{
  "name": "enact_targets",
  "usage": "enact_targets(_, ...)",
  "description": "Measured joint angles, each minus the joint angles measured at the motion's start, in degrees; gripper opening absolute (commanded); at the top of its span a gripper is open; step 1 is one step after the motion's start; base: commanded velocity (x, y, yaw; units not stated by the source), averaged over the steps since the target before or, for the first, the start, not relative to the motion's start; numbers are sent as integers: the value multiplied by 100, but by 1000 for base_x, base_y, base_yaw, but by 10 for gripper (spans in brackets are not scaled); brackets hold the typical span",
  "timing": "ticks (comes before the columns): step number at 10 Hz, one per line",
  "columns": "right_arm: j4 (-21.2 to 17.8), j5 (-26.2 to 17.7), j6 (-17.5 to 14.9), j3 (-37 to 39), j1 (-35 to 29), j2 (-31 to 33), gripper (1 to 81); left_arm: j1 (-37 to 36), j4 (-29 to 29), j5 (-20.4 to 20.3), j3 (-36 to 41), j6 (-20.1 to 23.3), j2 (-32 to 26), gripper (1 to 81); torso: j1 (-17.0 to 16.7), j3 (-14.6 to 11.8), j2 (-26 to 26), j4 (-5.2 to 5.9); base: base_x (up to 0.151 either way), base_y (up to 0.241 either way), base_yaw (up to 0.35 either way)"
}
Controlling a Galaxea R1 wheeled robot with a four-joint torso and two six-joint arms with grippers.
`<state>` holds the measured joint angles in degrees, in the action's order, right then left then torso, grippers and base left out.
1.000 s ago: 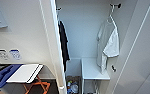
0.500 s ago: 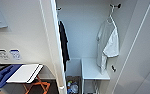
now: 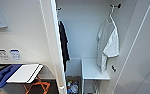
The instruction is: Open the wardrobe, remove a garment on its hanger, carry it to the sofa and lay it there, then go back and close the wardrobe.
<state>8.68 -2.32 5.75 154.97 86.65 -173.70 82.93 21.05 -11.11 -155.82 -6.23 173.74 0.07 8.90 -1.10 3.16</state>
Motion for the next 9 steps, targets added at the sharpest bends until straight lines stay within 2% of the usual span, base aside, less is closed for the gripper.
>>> enact_targets(1, -243, 17, -411, -1, 1, -11, 811, -74, 5, 0, -20, 116, -61, 811, 0, 0, 0, 0, 0, 0, 0)
enact_targets(2, -394, 41, -578, 0, 4, -41, 811, -123, 11, -5, -33, 373, -95, 811, 0, 0, 0, 0, 0, 0, 0)
enact_targets(4, -466, 41, -608, 40, 9, -91, 811, -221, 13, -5, -27, 1122, -63, 811, 0, 0, 0, 0, 0, 0, 0)
enact_targets(9, -500, 84, -591, 115, 4, -72, 811, -774, 16, -30, -24, 2582, -21, 811, 0, 0, 0, 0, 0, 0, 0)
